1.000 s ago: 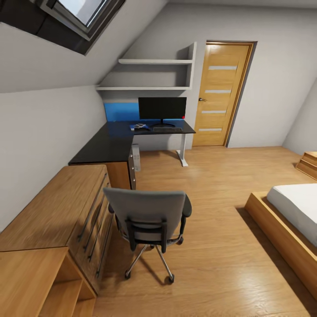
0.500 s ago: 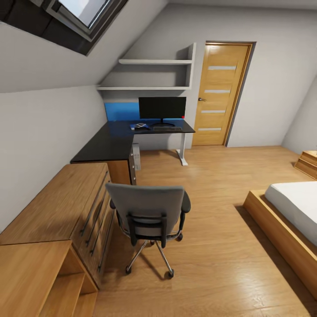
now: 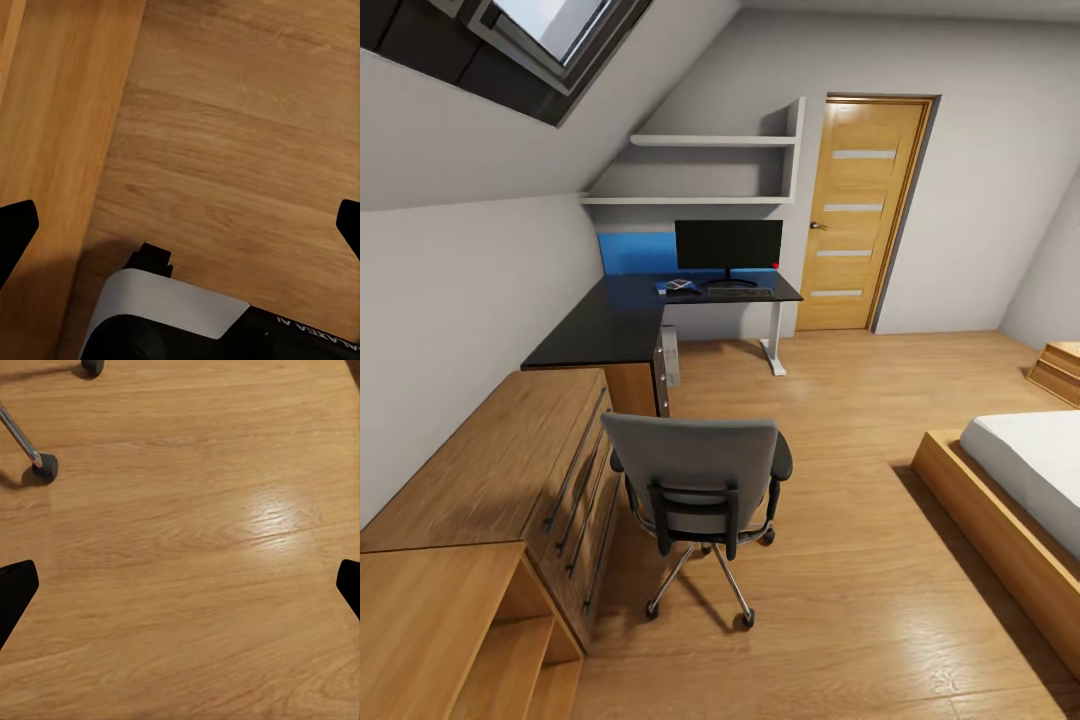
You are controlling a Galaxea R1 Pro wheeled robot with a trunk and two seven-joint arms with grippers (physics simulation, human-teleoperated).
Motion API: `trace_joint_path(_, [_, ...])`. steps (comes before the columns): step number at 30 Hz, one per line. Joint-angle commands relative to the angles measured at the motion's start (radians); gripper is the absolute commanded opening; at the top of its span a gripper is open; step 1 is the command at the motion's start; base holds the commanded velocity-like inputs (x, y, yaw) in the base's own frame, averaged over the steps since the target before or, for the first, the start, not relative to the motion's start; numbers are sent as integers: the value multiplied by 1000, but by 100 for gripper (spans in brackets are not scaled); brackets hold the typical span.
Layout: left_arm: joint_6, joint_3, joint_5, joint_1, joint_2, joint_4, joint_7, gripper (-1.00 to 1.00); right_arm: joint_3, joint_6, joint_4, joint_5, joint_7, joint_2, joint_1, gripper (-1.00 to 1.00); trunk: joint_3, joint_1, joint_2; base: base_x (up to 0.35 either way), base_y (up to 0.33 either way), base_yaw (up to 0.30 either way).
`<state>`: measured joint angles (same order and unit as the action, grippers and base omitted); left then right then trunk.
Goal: In the bedroom, organize the workspace by keeping the computer under the desk, ensuring the monitor is on the desk, placing the keyboard on the desk next to the monitor, placing the mouse on the desk next to the keyboard, moving the folder from the swivel chair onto the desk next to the mouse, stacking the notebook on top of the folder with the pen on top of the notebook, and positioning the swivel chair next to the desk.
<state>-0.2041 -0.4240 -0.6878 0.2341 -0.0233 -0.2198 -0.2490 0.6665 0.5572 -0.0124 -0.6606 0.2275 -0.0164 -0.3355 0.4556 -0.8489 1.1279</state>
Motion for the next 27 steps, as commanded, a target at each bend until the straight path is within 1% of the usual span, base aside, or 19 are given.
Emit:
trace_joint_path(1, [-4, -9, -7, 1, 0, -1, -6, 100, 8, 1, 0, -2, 7, 0, 0, 100, 1, 0, 1, 0, 0, 0])
trace_joint_path(11, [-7, -6, -10, 1, 2, -4, -8, 100, 7, 6, 0, -1, 7, 5, 0, 100, 1, 0, 1, 0, 0, 0])
trace_joint_path(19, [-6, -4, -12, 1, 1, -7, -12, 100, 9, 6, -2, -1, 7, 0, 0, 100, 1, 0, 1, 0, 0, 0])
trace_joint_path(21, [-6, -5, -12, 1, 0, -7, -14, 100, 9, 6, -2, -1, 7, 0, 0, 100, 7, -8, 15, 0, 0, 0])
trace_joint_path(23, [-1, -8, -12, 1, -12, -7, -16, 100, 8, 6, -4, -1, 7, -1, 0, 100, 14, -15, 29, 0, 0, 0])
trace_joint_path(24, [2, -10, -12, 1, -34, -20, -19, 100, 8, 6, -10, -3, 8, -1, 0, 100, 17, -19, 36, 0, 0, 0])
trace_joint_path(25, [3, -10, -11, 1, -36, -27, -19, 100, 8, 6, -10, -3, 8, -2, 0, 100, 20, -23, 43, 0, 0, 0])
trace_joint_path(27, [10, -10, -10, 1, -43, -73, -21, 100, 6, 5, -26, -5, 11, -2, 0, 100, 26, -31, 57, 0, 0, 0])
